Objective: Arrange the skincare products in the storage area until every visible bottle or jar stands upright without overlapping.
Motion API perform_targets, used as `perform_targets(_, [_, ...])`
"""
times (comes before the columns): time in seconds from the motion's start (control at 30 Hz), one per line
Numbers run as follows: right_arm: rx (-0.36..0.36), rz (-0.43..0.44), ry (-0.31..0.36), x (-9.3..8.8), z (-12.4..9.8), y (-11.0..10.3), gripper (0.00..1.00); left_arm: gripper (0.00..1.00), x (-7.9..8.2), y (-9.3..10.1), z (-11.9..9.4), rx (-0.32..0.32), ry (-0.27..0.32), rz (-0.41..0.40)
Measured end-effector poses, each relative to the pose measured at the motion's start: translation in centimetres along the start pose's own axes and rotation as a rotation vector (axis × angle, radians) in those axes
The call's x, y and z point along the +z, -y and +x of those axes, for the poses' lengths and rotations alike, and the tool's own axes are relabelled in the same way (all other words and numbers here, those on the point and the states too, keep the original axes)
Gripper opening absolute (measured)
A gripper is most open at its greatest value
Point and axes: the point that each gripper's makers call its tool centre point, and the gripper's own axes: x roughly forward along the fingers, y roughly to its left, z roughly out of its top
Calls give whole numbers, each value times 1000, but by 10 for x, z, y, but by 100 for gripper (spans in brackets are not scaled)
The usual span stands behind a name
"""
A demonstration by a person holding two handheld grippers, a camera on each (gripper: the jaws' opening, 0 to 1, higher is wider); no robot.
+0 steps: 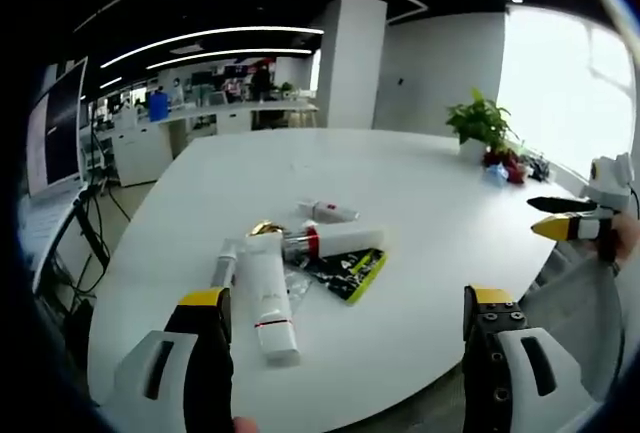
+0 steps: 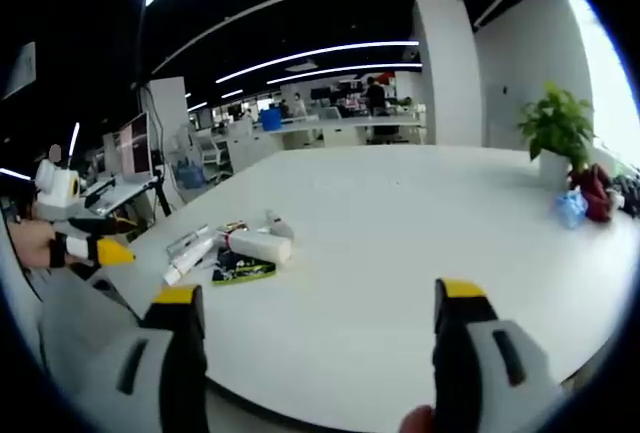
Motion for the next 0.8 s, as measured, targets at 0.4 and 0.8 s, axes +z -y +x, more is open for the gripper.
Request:
perform_targets(0.4, [1,7,0,0,0,0,96,95,0,1,0,-3,-3,7])
perform_targets(0.8, [-2,7,-5,-2,0,1,96,94,1,2,-1,-8,5,1])
